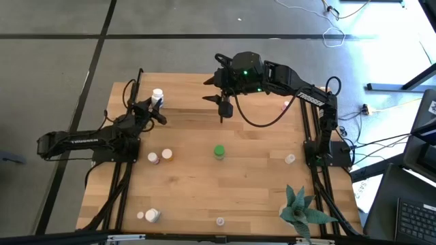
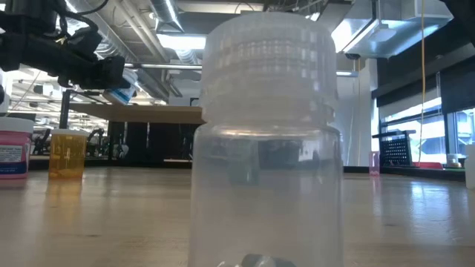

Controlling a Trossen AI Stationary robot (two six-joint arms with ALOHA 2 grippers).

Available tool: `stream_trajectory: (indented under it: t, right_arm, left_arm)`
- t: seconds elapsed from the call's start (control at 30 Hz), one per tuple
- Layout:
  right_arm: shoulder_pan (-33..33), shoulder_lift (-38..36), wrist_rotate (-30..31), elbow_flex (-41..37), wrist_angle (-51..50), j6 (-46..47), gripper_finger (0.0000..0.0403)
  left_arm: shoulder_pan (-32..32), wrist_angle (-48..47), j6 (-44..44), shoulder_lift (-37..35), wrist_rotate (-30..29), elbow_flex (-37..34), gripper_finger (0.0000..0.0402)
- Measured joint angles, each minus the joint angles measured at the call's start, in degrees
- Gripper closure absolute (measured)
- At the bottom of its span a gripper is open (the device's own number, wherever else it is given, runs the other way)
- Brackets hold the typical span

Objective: Pick and place medicine bottles onto shelf by color
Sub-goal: Put the top white pill bottle on the shelf

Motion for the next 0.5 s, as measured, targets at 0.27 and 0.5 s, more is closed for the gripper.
stream_trajectory:
  t: [0.27,0.5]
  right_arm:
    - [0.0,0.0,0.0,0.0,0.0,0.0,0.0157]
    - [0.0,0.0,0.0,0.0,0.0,0.0,0.0157]
  left_arm:
    - [1.9,-0.2,-0.1,0.0,-0.1,0.0,0.0278]
    - [2.9,-0.3,-1.5,0.0,-0.1,0.0,0.0271]
